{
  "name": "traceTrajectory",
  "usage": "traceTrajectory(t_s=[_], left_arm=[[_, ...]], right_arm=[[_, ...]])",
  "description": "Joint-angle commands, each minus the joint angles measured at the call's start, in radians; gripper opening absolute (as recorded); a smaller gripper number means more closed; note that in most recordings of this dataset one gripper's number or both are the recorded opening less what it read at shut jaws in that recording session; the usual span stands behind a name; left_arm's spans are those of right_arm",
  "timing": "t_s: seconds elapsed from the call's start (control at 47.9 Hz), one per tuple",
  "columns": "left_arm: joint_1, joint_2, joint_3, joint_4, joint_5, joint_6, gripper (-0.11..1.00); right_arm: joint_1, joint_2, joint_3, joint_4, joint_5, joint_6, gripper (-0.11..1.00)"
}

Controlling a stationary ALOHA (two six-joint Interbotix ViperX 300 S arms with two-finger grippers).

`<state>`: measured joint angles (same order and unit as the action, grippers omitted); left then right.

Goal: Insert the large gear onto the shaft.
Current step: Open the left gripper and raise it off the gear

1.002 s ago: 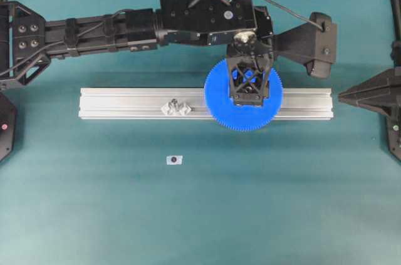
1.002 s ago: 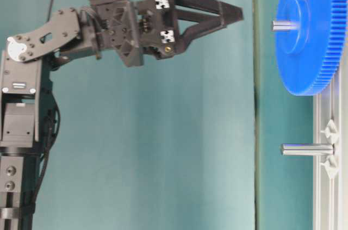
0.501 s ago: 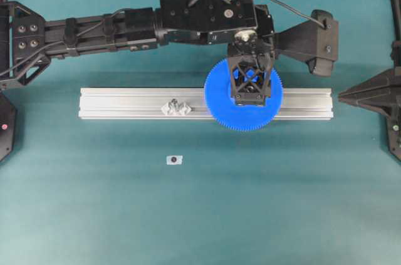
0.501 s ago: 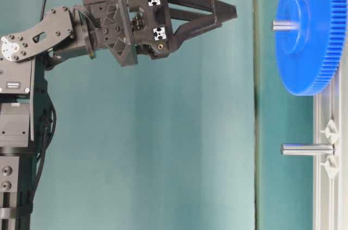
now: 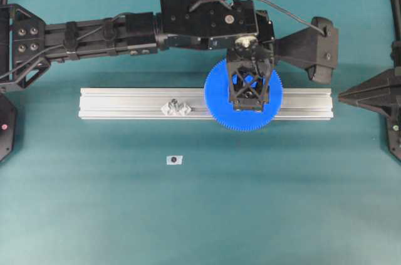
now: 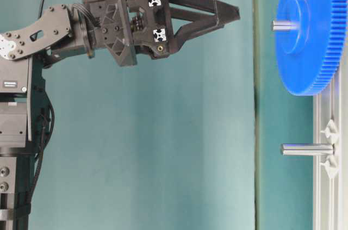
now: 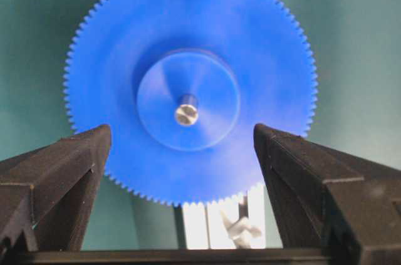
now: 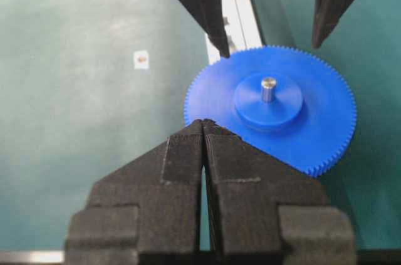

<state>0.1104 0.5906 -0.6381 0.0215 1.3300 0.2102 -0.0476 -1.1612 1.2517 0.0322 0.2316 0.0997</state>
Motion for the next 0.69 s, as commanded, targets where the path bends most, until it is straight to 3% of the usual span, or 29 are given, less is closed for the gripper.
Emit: traceTrajectory(t_s=[0.0,0.668], left_arm=[[-0.008,-0.057,-0.026,0.002,0.002,-0.003,0.88],[-0.014,-0.055,-0.038,0.002,0.002,-0.006,0.88]], right_arm=[[-0.002,0.008,-0.011,0.0,-0.005,0.011,0.02],[-0.002,0.008,-0.002,-0.002,-0.005,0.049,0.02]])
